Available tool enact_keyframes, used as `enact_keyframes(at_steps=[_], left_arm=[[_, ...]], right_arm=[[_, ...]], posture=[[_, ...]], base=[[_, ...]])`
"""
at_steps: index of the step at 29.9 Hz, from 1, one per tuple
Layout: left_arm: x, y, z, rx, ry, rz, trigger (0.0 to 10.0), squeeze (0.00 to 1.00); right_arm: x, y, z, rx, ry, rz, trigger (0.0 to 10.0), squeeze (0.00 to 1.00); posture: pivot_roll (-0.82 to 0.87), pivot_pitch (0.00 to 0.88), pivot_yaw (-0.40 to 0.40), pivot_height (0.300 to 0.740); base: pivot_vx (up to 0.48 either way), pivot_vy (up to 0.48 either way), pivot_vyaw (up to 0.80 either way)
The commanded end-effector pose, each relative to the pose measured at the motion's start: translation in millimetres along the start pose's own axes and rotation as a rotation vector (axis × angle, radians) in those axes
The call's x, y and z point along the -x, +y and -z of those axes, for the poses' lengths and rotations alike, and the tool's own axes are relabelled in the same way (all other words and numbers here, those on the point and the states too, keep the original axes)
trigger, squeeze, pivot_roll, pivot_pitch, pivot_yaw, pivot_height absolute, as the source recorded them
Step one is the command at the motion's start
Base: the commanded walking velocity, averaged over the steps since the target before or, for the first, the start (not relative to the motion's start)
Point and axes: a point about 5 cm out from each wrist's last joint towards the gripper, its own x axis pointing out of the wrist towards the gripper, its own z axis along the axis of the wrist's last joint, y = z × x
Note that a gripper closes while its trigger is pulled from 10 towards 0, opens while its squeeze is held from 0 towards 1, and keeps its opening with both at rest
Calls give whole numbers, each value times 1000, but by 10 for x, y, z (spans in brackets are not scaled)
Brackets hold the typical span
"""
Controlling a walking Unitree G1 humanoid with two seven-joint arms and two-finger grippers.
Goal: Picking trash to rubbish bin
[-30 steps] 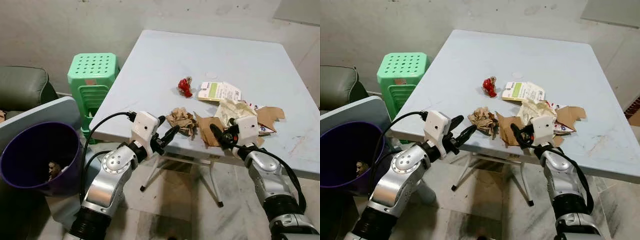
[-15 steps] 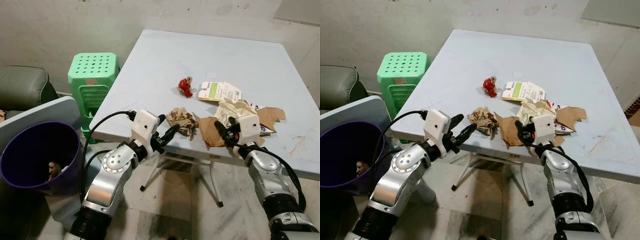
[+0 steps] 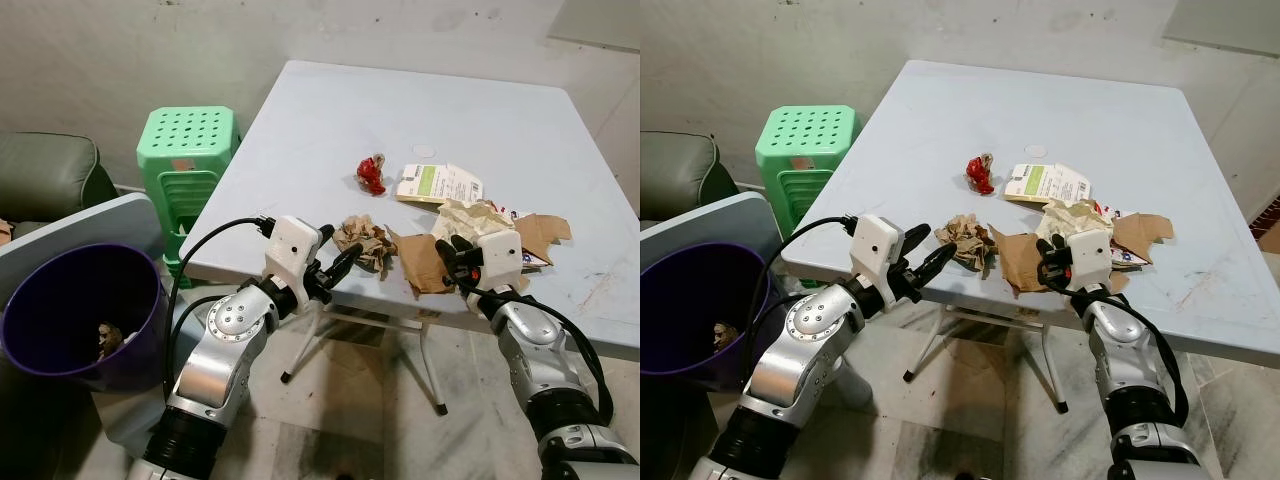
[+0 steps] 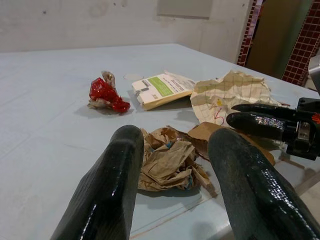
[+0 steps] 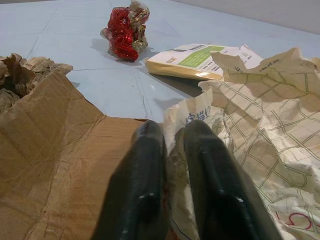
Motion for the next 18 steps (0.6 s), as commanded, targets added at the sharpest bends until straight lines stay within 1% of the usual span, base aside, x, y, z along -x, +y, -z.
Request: enact_keyframes(at_steps=[1, 5, 7, 8, 10, 11, 13, 14, 16, 18], left_arm=[[-11, -1, -11, -12, -1, 8, 10000, 0], [-12, 2, -10, -13, -1, 10, 10000, 0], [-17, 8, -11, -13, -1, 9, 10000, 0], [-22, 13, -16, -16, -5, 9, 10000, 0], [-29, 17, -22, -17, -7, 8, 10000, 0], [-35, 21, -31, -19, -10, 7, 10000, 0], [-41, 29, -38, -22, -13, 6, 10000, 0], [-47, 40, -48, -23, -17, 3, 10000, 0], [-50, 47, -56, -29, -20, 1, 10000, 0], [-58, 60, -57, -33, -21, -3, 10000, 0]], right_arm=[[17, -56, 10, 4, 13, 16, 0, 0], [13, -57, 11, 12, 14, 18, 0, 0], [12, -62, -14, 7, -11, 18, 0, 0], [15, -55, -44, 7, -38, -2, 0, 0], [14, -57, -57, 3, -47, -7, 0, 0], [23, -72, -95, -11, -85, -12, 0, 0], [27, -86, -121, -10, -108, -7, 0, 0], [39, -91, -165, -20, -151, -17, 0, 0], [44, -104, -187, -4, -166, -1, 0, 0], [43, -136, -215, -35, -191, 33, 0, 0]], posture=[[-50, 89, -50, 740], [-49, 87, -51, 740], [-49, 83, -49, 740], [-49, 81, -49, 740], [-49, 78, -48, 740], [-48, 76, -47, 740], [-48, 73, -44, 740], [-49, 71, -44, 740], [-48, 69, -44, 740], [-49, 67, -41, 740]], base=[[0, 0, 0], [0, 0, 0], [0, 0, 0], [0, 0, 0], [0, 0, 0], [0, 0, 0], [0, 0, 0], [0, 0, 0], [0, 0, 0], [0, 0, 0]])
